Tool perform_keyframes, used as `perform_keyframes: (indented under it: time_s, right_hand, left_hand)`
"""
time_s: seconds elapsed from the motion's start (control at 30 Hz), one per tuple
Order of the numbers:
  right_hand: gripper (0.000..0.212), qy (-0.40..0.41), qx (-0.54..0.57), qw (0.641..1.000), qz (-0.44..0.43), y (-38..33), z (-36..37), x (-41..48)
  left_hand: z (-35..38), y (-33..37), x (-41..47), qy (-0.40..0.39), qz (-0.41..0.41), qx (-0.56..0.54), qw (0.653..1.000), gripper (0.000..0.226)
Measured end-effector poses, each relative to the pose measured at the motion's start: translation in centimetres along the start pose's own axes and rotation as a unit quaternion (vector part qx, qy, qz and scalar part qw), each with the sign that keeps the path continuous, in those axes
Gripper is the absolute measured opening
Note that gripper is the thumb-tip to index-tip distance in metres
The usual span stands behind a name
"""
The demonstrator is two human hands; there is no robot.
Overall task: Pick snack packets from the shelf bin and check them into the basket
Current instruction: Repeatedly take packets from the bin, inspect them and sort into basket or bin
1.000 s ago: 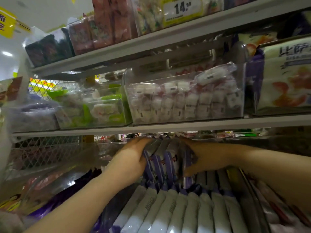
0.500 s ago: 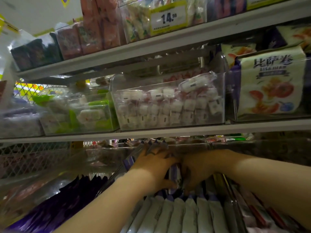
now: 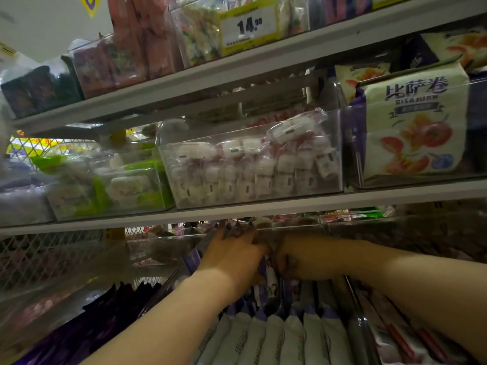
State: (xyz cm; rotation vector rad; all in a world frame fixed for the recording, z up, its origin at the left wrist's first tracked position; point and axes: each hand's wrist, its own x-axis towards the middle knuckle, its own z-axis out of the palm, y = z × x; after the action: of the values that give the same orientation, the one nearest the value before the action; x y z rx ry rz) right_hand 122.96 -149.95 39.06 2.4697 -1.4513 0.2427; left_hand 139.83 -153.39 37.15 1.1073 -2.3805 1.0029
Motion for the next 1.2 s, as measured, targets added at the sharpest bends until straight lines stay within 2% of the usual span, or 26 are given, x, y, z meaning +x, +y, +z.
perform_keyframes:
  time_s: [0.23,0.37,0.43,0.57,0.63,0.73,0.87,0.93,1.0,1.07,1.1,1.2]
  right_hand:
    - [0.014,0.093,-0.013,0.994,0.061,0.8,0.0,0.3]
    - [0.012,0.214,0.015,0.97,0.112,1.4,-0.3,-0.1]
    - [0.011,0.246,0.025,0.96,0.134,1.3,0.2,-0.6]
    - [0.013,0.296,0.094,0.944,0.114,0.0,0.9,-2.3]
    - [0.011,0.285,0.143,0.937,0.139,-1.0,0.7,-3.2]
    - [0.005,0.263,0.177,0.929,0.19,-2.5,0.6,-4.7]
    - [0.017,0.347,0.166,0.908,0.167,-5.1,0.2,-7.6]
    - [0.017,0.382,0.207,0.888,0.152,-6.9,-0.2,-9.1]
    - [0.018,0.409,0.257,0.867,0.119,-9.1,-0.6,-10.2]
    - [0.019,0.441,0.278,0.85,0.079,-11.7,-0.9,-11.2]
    - [0.02,0.455,0.288,0.841,0.054,-13.1,-1.0,-11.6]
    - [0.023,0.445,0.356,0.821,-0.026,-17.6,-0.3,-12.2]
  left_hand:
    - [0.0,-0.1,-0.3,-0.017,-0.006,-0.008,1.0,0.055]
    - [0.1,-0.2,-0.4,-0.031,0.0,0.0,1.0,0.057]
    - [0.1,-0.2,-0.4,-0.04,0.0,0.005,0.999,0.057]
    - [-0.6,0.2,-1.1,-0.057,0.0,0.013,0.998,0.058]
    - [-1.0,0.3,-2.1,-0.037,0.001,0.003,0.999,0.057]
    - [-2.1,0.6,-4.4,0.042,0.019,-0.02,0.999,0.048]
    - [-4.4,1.3,-7.5,0.084,0.001,-0.071,0.994,0.037]
    - [-5.5,1.6,-9.2,0.089,-0.033,-0.159,0.983,0.029]
    - [-6.3,1.8,-11.0,0.074,-0.094,-0.29,0.95,0.02]
    - [-7.0,2.0,-12.6,0.061,-0.164,-0.427,0.887,0.031]
    - [-7.5,2.1,-13.5,0.064,-0.202,-0.514,0.831,0.038]
    - [-8.7,1.9,-16.8,0.032,-0.298,-0.758,0.58,0.054]
